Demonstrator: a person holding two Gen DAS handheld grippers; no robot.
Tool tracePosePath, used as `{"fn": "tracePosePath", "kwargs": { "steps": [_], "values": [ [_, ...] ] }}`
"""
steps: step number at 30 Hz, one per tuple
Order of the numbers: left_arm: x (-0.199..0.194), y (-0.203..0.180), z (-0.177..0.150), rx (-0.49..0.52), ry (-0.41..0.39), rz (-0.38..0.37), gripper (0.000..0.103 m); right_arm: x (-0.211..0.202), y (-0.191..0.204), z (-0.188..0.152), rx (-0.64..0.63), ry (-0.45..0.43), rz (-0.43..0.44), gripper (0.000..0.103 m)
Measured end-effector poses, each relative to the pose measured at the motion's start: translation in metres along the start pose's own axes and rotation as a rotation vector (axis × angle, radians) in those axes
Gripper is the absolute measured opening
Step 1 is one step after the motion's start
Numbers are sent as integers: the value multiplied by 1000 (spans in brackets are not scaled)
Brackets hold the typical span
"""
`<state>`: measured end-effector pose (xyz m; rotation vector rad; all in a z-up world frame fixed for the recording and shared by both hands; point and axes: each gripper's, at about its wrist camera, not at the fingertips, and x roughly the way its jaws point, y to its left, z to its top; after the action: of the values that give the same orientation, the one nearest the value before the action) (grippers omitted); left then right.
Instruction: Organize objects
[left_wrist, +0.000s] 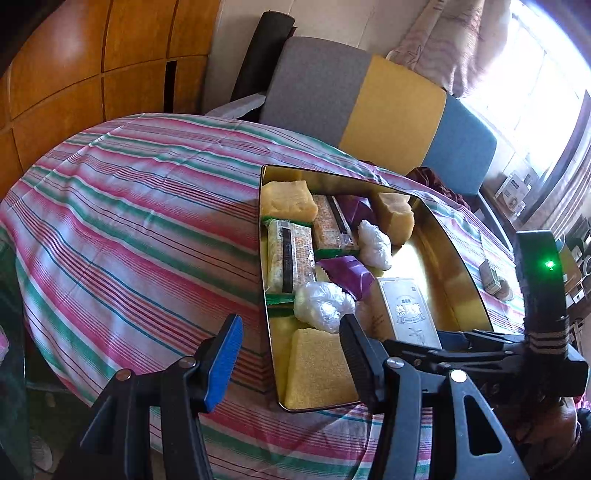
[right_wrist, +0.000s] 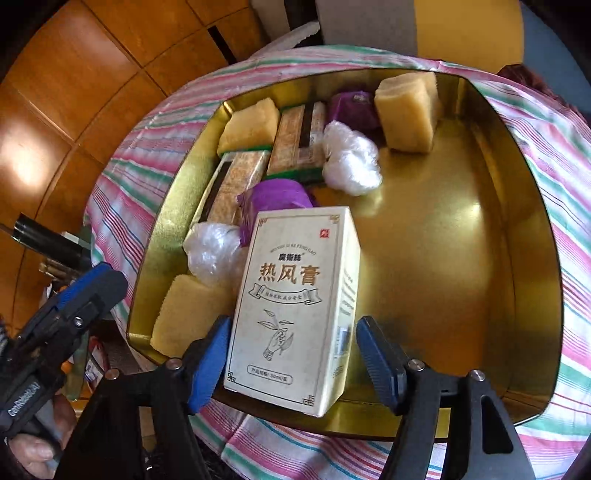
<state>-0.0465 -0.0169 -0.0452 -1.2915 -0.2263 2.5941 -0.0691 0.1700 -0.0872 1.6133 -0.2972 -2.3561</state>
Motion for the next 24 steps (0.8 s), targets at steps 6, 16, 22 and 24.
{"fn": "tracePosePath", "kwargs": {
  "steps": [6, 16, 22, 24],
  "values": [
    [-9, -9, 2, 33, -31, 21, 55, -21, -6, 3, 10, -79, -8, 74],
    [-19, -30, 5, 93, -60, 27, 55, -69, -24, 5, 15, -187, -56, 76],
    [-22, -45, 6, 136, -66, 21, 55, -97, -53, 2, 55, -243, -93, 76],
    [-22, -52, 7, 153, -66, 20, 55, -106, -66, 1, 70, -259, -114, 76]
  ]
}}
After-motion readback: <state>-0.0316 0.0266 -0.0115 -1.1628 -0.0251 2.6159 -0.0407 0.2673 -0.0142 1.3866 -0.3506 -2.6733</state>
